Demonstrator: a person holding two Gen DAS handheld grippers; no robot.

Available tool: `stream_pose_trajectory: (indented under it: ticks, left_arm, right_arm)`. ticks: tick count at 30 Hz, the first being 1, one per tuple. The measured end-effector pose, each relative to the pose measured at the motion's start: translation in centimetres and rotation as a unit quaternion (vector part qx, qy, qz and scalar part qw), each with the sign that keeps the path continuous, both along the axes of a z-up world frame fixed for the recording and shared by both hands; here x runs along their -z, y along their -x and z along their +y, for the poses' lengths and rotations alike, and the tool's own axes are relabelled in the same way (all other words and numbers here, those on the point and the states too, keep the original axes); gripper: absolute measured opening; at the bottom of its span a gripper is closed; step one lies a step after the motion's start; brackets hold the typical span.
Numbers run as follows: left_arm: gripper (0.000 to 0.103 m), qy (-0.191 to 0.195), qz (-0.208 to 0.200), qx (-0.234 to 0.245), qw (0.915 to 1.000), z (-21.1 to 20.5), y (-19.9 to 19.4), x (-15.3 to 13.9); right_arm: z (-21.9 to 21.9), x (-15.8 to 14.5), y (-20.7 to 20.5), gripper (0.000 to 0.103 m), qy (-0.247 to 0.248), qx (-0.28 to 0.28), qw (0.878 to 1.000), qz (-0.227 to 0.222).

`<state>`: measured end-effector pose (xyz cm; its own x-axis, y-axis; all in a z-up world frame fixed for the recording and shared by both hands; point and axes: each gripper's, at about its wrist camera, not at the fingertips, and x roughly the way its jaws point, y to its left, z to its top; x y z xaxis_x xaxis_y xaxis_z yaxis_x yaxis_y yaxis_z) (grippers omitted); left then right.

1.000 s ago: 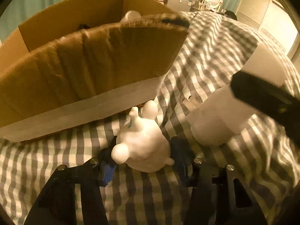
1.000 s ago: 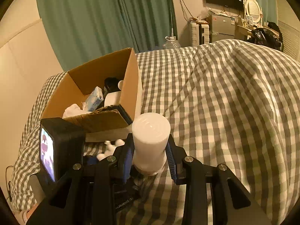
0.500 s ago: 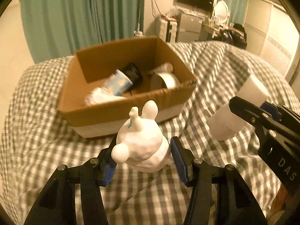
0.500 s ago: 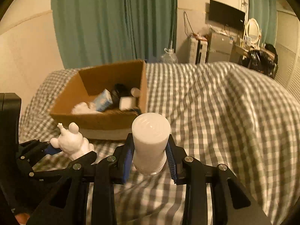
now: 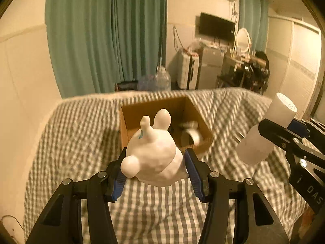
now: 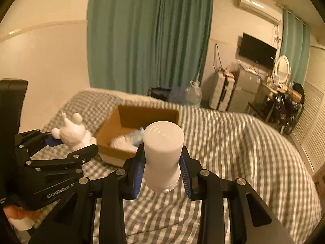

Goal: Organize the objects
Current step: 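Drop the rabbit figurine and white bottle into the box, opening both tools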

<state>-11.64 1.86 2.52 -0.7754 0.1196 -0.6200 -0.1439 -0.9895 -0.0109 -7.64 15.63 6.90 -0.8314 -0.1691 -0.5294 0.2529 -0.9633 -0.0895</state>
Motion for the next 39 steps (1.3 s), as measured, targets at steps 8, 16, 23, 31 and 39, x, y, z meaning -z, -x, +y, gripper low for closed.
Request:
stream_pose_trajectory:
  ticks: [8, 16, 23, 31, 39]
  left_arm:
    - [0.055, -0.004, 0.035, -0.012, 0.9993, -1.7, 2.3, -4.3]
    - [0.055, -0.004, 0.041, -0.012, 0.9991, -2.0, 8.2, -3.5]
    - [0.055, 0.009, -0.008, -0.011, 0.9999, -1.6, 15.7, 1.7]
    - [0.055, 0.045, -0.092, 0.006, 0.9947, -0.1, 23.0, 10.3]
    - [0.056, 0.047, -0.111, 0.020, 0.9925, 0.4, 24.0, 12.5]
  right_arm:
    - [-1.6, -4.2, 1.4, 0.032, 0.019, -0.041, 0.999, 0.014]
    - [-3.8, -2.8, 8.3, 0.032, 0.011, -0.063, 0.998, -0.008]
    - [-4.1, 2.0, 17.3, 0.032, 0.006, -0.050, 0.997, -0.055]
    - [-4.2, 9.0, 24.4, 0.032, -0.002, -0.053, 0.993, -0.105]
    - [-4.4, 12.7, 25.8, 0.032, -0.001, -0.065, 0.990, -0.122]
